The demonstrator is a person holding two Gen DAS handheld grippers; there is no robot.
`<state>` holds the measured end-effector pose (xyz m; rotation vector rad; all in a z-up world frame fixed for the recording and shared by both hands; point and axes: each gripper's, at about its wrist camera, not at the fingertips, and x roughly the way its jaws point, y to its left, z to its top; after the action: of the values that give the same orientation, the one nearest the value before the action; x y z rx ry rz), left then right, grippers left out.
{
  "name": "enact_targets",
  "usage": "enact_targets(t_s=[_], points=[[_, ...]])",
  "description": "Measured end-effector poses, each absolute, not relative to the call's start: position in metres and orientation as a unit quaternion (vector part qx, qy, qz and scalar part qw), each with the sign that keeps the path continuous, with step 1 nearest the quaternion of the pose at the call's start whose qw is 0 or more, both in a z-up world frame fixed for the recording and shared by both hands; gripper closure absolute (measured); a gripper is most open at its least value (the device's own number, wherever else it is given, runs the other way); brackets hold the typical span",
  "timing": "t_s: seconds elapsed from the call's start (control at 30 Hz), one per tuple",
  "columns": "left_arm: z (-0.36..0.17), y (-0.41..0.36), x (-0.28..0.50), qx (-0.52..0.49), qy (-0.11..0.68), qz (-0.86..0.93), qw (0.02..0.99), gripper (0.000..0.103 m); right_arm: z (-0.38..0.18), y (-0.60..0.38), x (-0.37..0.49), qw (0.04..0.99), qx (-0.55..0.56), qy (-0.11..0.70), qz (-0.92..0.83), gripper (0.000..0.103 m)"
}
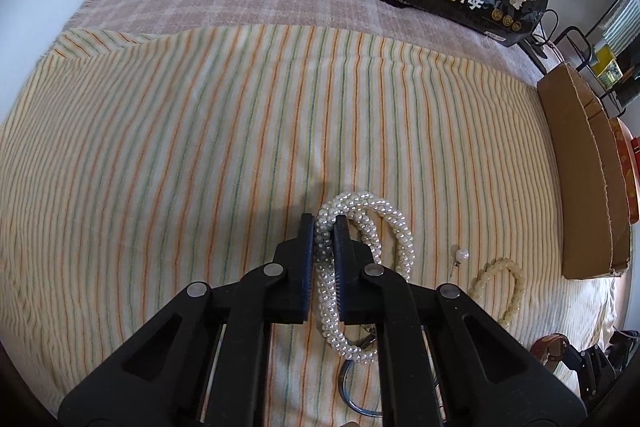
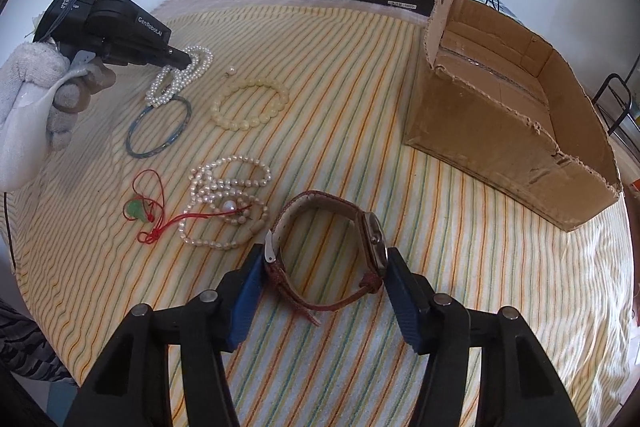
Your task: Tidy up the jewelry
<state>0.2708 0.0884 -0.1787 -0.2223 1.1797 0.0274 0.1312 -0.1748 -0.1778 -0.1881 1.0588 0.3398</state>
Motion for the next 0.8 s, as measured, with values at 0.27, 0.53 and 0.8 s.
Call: enact_targets(t_s=[0.27,0.53,0.8], points=[[-0.161,0.092,0.262,-0.099,0.532,0.014,0.841,0.096,-0.176,-0.174,0.128,0.848,-0.1,0.496,0.156,0.043],[-0.161,0.085,0.26,-0.078,0.53,0.019,0.844,0.096,-0.174,-0.173,0.125,0.851,-0.104,0.49,0.155,0.043],[-0.16,0.082,0.259,-0.068,0.527,0.02,0.847,0.096,-0.171,-0.174,0.126,0.854,-0.102,0.487,0.153,0.043]])
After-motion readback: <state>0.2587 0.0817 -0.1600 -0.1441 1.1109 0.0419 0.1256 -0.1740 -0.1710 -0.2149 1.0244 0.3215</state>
